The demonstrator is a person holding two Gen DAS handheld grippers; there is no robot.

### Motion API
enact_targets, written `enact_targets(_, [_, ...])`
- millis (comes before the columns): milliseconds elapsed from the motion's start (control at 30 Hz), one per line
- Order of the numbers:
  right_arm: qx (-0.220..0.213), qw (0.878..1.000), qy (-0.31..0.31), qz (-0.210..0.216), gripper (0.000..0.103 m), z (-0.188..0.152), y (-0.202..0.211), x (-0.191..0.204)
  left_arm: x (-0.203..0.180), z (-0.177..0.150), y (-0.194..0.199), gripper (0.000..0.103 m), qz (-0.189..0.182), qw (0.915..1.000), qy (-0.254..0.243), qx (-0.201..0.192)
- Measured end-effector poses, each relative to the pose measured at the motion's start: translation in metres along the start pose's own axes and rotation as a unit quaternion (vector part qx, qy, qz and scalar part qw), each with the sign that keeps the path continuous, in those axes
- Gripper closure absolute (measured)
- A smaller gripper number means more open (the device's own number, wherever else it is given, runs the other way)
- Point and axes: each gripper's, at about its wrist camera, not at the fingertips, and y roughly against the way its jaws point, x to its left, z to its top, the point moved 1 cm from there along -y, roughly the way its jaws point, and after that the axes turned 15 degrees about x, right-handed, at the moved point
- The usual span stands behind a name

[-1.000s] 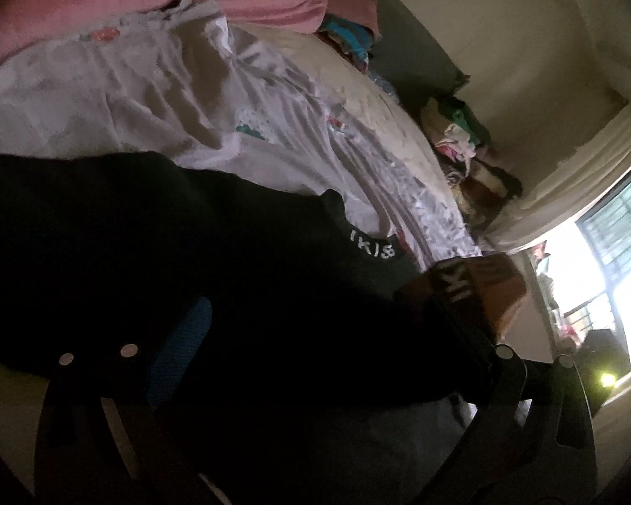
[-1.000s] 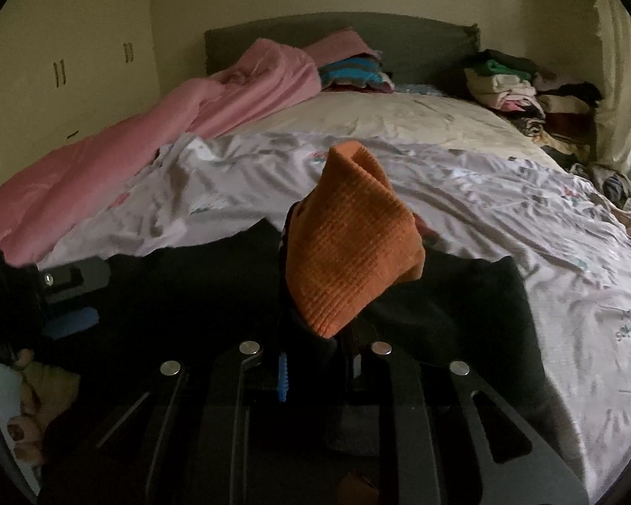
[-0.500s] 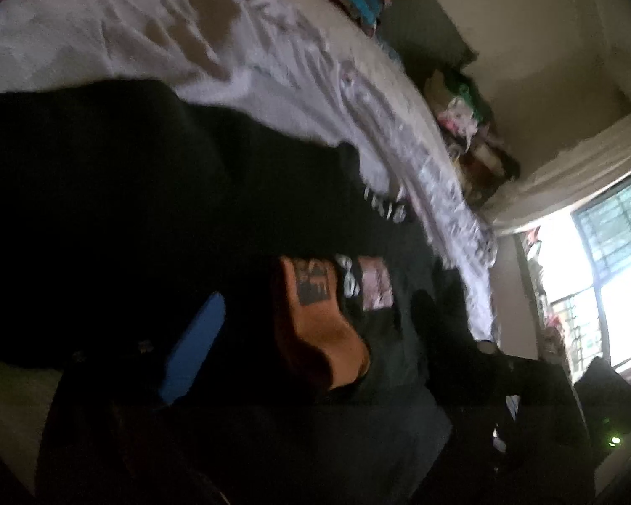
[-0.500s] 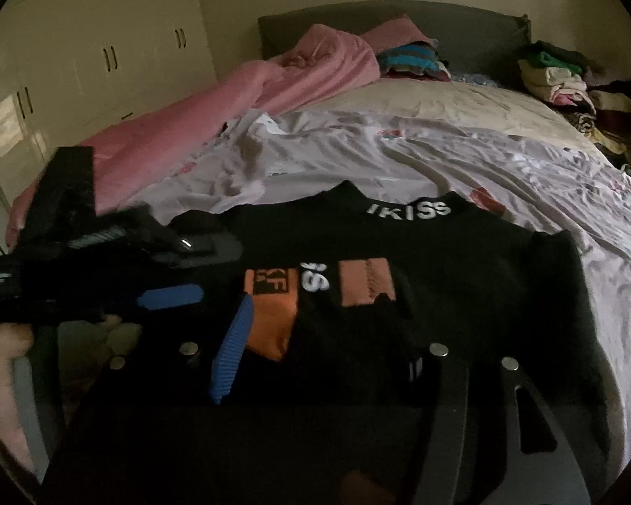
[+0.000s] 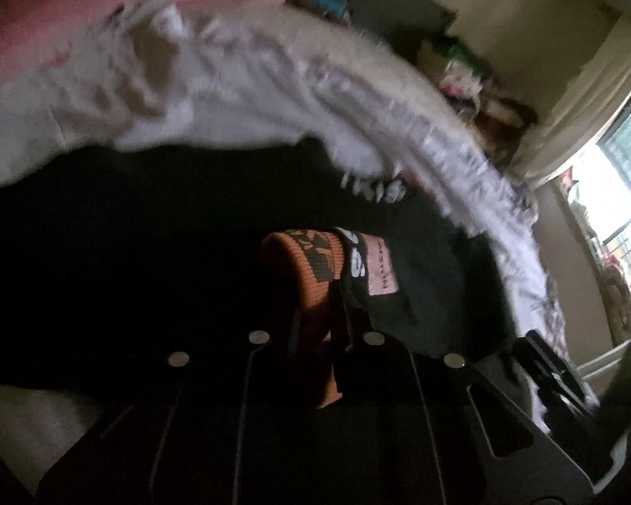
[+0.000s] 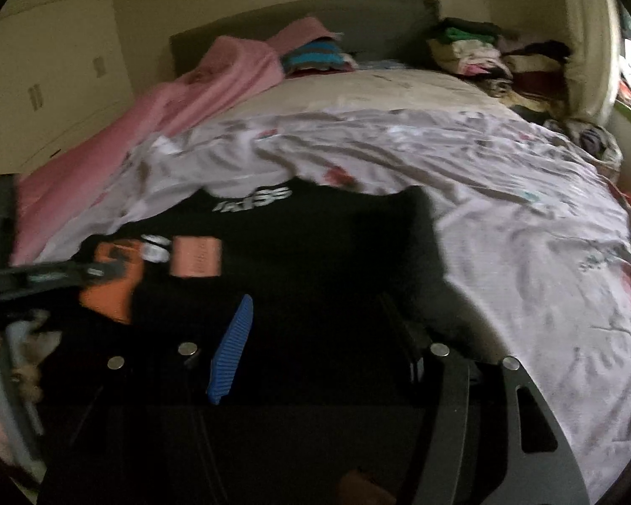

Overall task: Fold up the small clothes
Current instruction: 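Carry the held sleeve across the sweatshirt body toward the other sleeve, then lower the cuff onto the sweatshirt and open the right gripper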

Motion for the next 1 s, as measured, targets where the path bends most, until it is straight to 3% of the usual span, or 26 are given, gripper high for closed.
enact_targets(67, [0.001, 1.000, -0.007, -0.011, 0.044, 0.001, -0.001, -0.009, 0.000, 0.000, 0.018, 0.098, 0.017, 0.9993, -0.007, -0.031])
enact_targets(133, [0.000, 1.000, -0.010, -0.018, 0.044, 0.002, -0.003, -0.014, 0.005, 0.001, 0.024, 0.098, 0.014, 0.9992, -0.001, -0.036])
enact_targets(333, [0.026, 0.999, 0.016, -0.039, 0.044, 0.012, -0.027, -0.003, 0.022, -0.003, 0.003, 0.094, 0.063, 0.9978, 0.015, 0.013])
enact_targets(400, [0.041, 0.998, 0.030, -0.041, 0.044, 0.015, -0.039, 0.005, 0.027, -0.003, 0.010, 0.093, 0.095, 0.9952, 0.022, -0.004])
enact_targets(467, [0.056, 0.997, 0.042, -0.041, 0.044, 0.017, -0.049, 0.012, 0.028, -0.003, 0.023, 0.085, 0.108, 0.9936, 0.017, -0.029])
enact_targets(567, [0.076, 0.995, 0.048, -0.046, 0.044, 0.019, -0.064, 0.017, 0.021, -0.004, 0.028, 0.081, 0.102, 0.9940, -0.007, -0.038])
enact_targets(667, [0.103, 0.992, 0.038, -0.055, 0.042, 0.019, -0.078, 0.012, 0.015, -0.008, 0.005, 0.077, 0.092, 0.9954, -0.022, 0.013])
enact_targets(767, [0.107, 0.993, 0.028, -0.051, 0.039, 0.017, -0.082, 0.008, 0.025, -0.014, -0.021, 0.064, 0.119, 0.9907, -0.007, 0.064])
enact_targets(900, [0.098, 0.994, 0.023, -0.044, 0.038, 0.014, -0.075, 0.010, 0.036, -0.016, -0.014, 0.064, 0.098, 0.9935, 0.013, 0.057])
enact_targets(1000, [0.080, 0.996, 0.021, -0.024, 0.030, 0.013, -0.060, 0.013, 0.036, -0.019, -0.005, 0.058, 0.095, 0.9945, 0.017, 0.039])
